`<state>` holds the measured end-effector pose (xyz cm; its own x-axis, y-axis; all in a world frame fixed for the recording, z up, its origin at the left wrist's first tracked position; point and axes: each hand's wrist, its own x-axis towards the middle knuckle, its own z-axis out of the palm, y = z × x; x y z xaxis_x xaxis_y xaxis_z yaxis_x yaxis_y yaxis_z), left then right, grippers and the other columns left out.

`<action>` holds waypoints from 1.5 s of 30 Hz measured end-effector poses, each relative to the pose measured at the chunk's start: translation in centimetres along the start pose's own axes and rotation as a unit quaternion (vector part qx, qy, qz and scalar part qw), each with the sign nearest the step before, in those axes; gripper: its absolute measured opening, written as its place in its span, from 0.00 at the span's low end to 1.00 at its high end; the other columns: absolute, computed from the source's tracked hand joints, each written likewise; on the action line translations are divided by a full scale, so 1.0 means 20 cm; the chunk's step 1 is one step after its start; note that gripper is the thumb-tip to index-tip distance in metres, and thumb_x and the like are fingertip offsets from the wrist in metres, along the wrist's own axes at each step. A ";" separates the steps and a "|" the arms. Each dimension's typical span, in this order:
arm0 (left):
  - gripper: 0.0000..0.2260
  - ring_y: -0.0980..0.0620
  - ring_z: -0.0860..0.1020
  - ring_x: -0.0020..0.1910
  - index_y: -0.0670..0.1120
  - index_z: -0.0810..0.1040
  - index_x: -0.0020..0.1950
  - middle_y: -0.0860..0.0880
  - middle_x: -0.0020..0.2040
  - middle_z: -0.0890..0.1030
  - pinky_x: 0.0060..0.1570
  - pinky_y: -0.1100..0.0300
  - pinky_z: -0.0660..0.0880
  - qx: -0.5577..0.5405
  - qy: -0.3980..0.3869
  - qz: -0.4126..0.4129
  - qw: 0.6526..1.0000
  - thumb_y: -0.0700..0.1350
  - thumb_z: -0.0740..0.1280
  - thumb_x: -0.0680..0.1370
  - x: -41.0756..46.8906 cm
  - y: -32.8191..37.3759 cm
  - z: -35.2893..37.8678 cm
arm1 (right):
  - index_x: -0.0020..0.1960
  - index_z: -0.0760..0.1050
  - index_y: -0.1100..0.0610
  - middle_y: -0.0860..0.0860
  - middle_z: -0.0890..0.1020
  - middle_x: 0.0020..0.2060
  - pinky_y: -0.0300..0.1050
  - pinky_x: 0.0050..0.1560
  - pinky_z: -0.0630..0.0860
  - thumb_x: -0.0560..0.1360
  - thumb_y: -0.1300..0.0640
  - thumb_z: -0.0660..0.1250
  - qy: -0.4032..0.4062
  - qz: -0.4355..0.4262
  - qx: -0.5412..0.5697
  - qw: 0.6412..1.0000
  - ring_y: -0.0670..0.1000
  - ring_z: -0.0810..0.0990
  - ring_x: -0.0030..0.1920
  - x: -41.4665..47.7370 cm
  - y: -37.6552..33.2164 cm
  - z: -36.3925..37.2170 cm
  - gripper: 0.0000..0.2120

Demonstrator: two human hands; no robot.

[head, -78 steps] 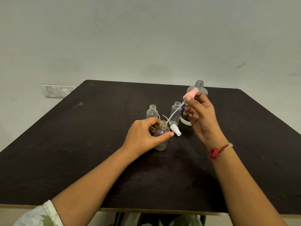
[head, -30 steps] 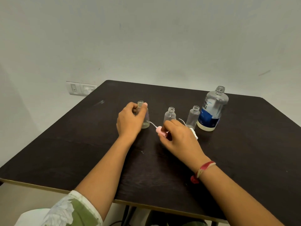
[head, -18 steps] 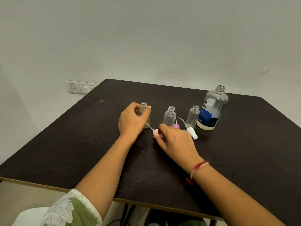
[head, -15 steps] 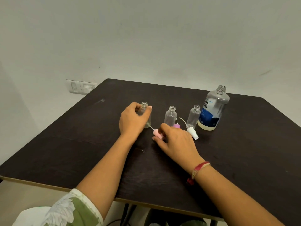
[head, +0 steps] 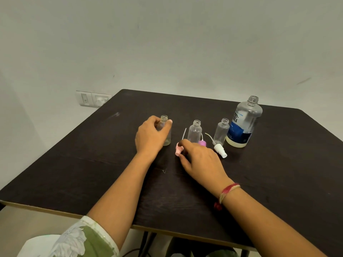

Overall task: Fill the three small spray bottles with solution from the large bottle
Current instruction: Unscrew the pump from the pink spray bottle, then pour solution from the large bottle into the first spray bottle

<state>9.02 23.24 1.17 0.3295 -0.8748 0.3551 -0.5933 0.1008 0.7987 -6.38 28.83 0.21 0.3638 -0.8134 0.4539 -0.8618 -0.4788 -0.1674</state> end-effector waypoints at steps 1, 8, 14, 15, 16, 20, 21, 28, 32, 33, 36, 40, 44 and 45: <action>0.15 0.52 0.78 0.42 0.50 0.76 0.46 0.53 0.42 0.79 0.42 0.55 0.74 -0.001 -0.005 0.003 1.000 0.61 0.65 0.75 0.00 0.00 0.00 | 0.57 0.70 0.51 0.48 0.78 0.43 0.46 0.35 0.73 0.80 0.48 0.56 0.002 -0.007 -0.010 1.000 0.52 0.78 0.43 0.00 0.00 0.00 0.10; 0.19 0.52 0.77 0.46 0.50 0.76 0.49 0.52 0.47 0.79 0.42 0.56 0.74 -0.011 -0.024 0.015 1.000 0.65 0.64 0.74 0.01 -0.02 0.02 | 0.65 0.69 0.50 0.50 0.78 0.51 0.44 0.36 0.69 0.81 0.46 0.52 -0.039 -0.030 -0.073 0.996 0.52 0.77 0.52 0.00 -0.02 0.02 0.16; 0.22 0.53 0.76 0.50 0.50 0.75 0.53 0.51 0.52 0.78 0.48 0.57 0.74 -0.028 -0.026 0.023 0.999 0.66 0.67 0.71 0.01 -0.01 0.03 | 0.67 0.67 0.49 0.49 0.78 0.54 0.46 0.41 0.74 0.80 0.42 0.54 -0.054 -0.013 -0.049 0.997 0.52 0.77 0.53 0.01 -0.02 0.02 0.20; 0.23 0.53 0.76 0.51 0.51 0.75 0.54 0.52 0.52 0.77 0.49 0.56 0.75 -0.030 -0.024 0.025 0.999 0.67 0.67 0.70 0.01 -0.01 0.03 | 0.67 0.67 0.49 0.49 0.78 0.54 0.46 0.41 0.74 0.79 0.41 0.54 -0.057 -0.013 -0.045 0.997 0.52 0.77 0.53 0.01 -0.02 0.02 0.21; 0.23 0.53 0.76 0.53 0.51 0.74 0.55 0.52 0.52 0.77 0.50 0.55 0.75 -0.032 -0.022 0.026 0.999 0.67 0.68 0.70 0.00 -0.01 0.03 | 0.68 0.66 0.49 0.49 0.77 0.55 0.46 0.41 0.74 0.79 0.40 0.54 -0.060 -0.015 -0.043 0.997 0.52 0.77 0.53 0.01 -0.01 0.02 0.22; 0.31 0.49 0.75 0.58 0.52 0.68 0.65 0.55 0.54 0.74 0.57 0.48 0.74 -0.034 0.000 0.034 0.999 0.68 0.67 0.69 -0.01 0.01 0.02 | 0.70 0.64 0.50 0.50 0.76 0.56 0.46 0.40 0.74 0.79 0.39 0.54 -0.064 -0.014 -0.037 0.997 0.53 0.76 0.55 0.00 -0.01 0.04 0.25; 0.33 0.48 0.75 0.59 0.52 0.66 0.67 0.54 0.55 0.74 0.59 0.45 0.72 -0.028 0.017 0.036 0.999 0.69 0.65 0.69 -0.01 0.01 0.01 | 0.70 0.63 0.50 0.51 0.76 0.56 0.46 0.41 0.74 0.78 0.39 0.55 -0.062 -0.014 -0.033 0.997 0.54 0.76 0.54 0.01 -0.01 0.04 0.25; 0.33 0.48 0.70 0.62 0.50 0.62 0.72 0.51 0.61 0.73 0.57 0.52 0.59 -0.039 0.118 0.062 0.990 0.69 0.54 0.74 -0.04 0.04 -0.01 | 0.59 0.75 0.52 0.48 0.78 0.43 0.45 0.26 0.73 0.78 0.43 0.57 0.136 -0.058 -0.036 0.988 0.50 0.78 0.36 -0.01 -0.04 -0.02 0.17; 0.29 0.48 0.68 0.63 0.50 0.64 0.71 0.50 0.63 0.72 0.60 0.53 0.58 -0.040 0.151 0.120 0.980 0.65 0.53 0.76 -0.10 0.08 -0.04 | 0.59 0.73 0.54 0.51 0.78 0.43 0.38 0.32 0.73 0.76 0.54 0.66 0.279 -0.094 0.032 0.955 0.47 0.76 0.39 0.02 0.04 -0.13 0.12; 0.27 0.47 0.68 0.63 0.49 0.64 0.70 0.49 0.63 0.72 0.61 0.54 0.57 -0.037 0.158 0.150 0.975 0.63 0.55 0.77 -0.12 0.11 -0.04 | 0.59 0.71 0.54 0.52 0.78 0.43 0.36 0.33 0.73 0.76 0.56 0.67 0.324 -0.077 0.040 0.942 0.46 0.75 0.39 0.03 0.09 -0.18 0.13; 0.21 0.46 0.69 0.62 0.49 0.67 0.66 0.46 0.61 0.74 0.63 0.58 0.57 -0.035 0.172 0.257 0.950 0.57 0.60 0.76 -0.19 0.24 -0.03 | 0.59 0.68 0.53 0.51 0.74 0.47 0.35 0.40 0.71 0.74 0.60 0.67 0.455 0.009 0.078 0.887 0.42 0.71 0.44 0.05 0.25 -0.32 0.16; 0.20 0.48 0.71 0.60 0.45 0.73 0.62 0.46 0.59 0.75 0.61 0.66 0.61 -0.062 0.058 0.354 0.931 0.53 0.64 0.74 -0.33 0.47 0.11 | 0.61 0.70 0.56 0.43 0.66 0.52 0.50 0.44 0.74 0.74 0.59 0.66 0.550 0.146 0.172 0.804 0.48 0.72 0.48 0.06 0.50 -0.49 0.16; 0.30 0.48 0.60 0.74 0.44 0.62 0.74 0.45 0.73 0.64 0.69 0.58 0.61 -0.048 -0.088 0.264 0.959 0.52 0.67 0.75 -0.38 0.62 0.29 | 0.62 0.70 0.52 0.45 0.68 0.54 0.58 0.53 0.73 0.72 0.43 0.67 0.480 0.225 0.199 0.824 0.51 0.73 0.54 0.06 0.70 -0.49 0.22; 0.33 0.48 0.53 0.77 0.44 0.57 0.76 0.45 0.76 0.59 0.71 0.57 0.57 -0.039 -0.110 0.239 0.964 0.52 0.67 0.76 -0.37 0.63 0.32 | 0.62 0.70 0.51 0.46 0.70 0.56 0.56 0.57 0.73 0.71 0.41 0.66 0.447 0.229 0.217 0.837 0.50 0.73 0.56 0.05 0.73 -0.47 0.24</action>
<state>-5.61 27.94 5.48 -0.1368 -0.7985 0.5862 -0.5792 0.5446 0.6066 -21.84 24.15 6.39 -0.5467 -0.4663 0.6955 -0.5580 -0.4165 -0.7178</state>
